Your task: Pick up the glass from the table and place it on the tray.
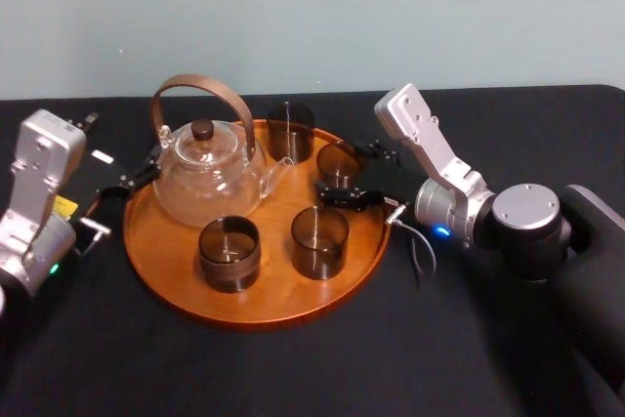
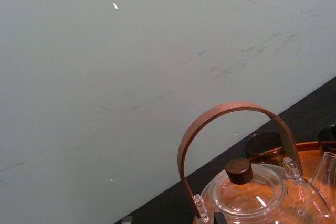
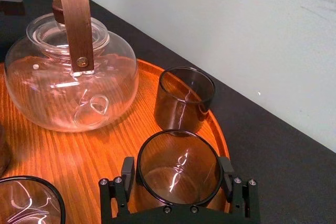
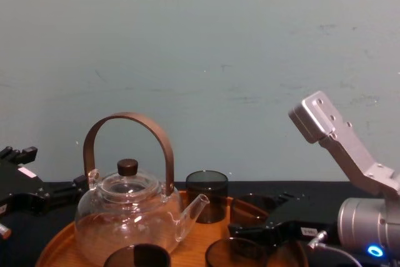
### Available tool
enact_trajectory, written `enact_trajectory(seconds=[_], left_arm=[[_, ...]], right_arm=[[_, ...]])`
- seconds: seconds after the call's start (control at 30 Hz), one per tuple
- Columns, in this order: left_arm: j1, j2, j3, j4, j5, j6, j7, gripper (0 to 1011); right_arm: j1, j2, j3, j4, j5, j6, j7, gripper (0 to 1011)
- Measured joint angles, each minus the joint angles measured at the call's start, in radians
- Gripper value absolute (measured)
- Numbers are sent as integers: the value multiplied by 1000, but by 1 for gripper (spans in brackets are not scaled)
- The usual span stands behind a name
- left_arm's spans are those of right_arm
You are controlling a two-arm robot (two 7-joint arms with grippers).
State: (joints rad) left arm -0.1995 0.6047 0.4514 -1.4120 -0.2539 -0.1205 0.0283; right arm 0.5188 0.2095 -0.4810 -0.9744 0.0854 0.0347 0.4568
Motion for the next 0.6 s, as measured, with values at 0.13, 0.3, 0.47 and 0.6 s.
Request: enact_trajectory(seconds=[0.13,0.3,0.47,0.6], left_arm=[[0,0,0,0,0,0,0,1001],[0,0,0,0,0,0,0,1001],[0,0,0,0,0,0,0,1001],[0,0,0,0,0,0,0,1001]], right_arm=[[-5,4,5,-14,6,3,2,1002],[-22,16,13,-48,16,17,6,1002],[-41,32,19,-88,29,32,14,1002],[-49,41,20,-102,37,34,19,1002]])
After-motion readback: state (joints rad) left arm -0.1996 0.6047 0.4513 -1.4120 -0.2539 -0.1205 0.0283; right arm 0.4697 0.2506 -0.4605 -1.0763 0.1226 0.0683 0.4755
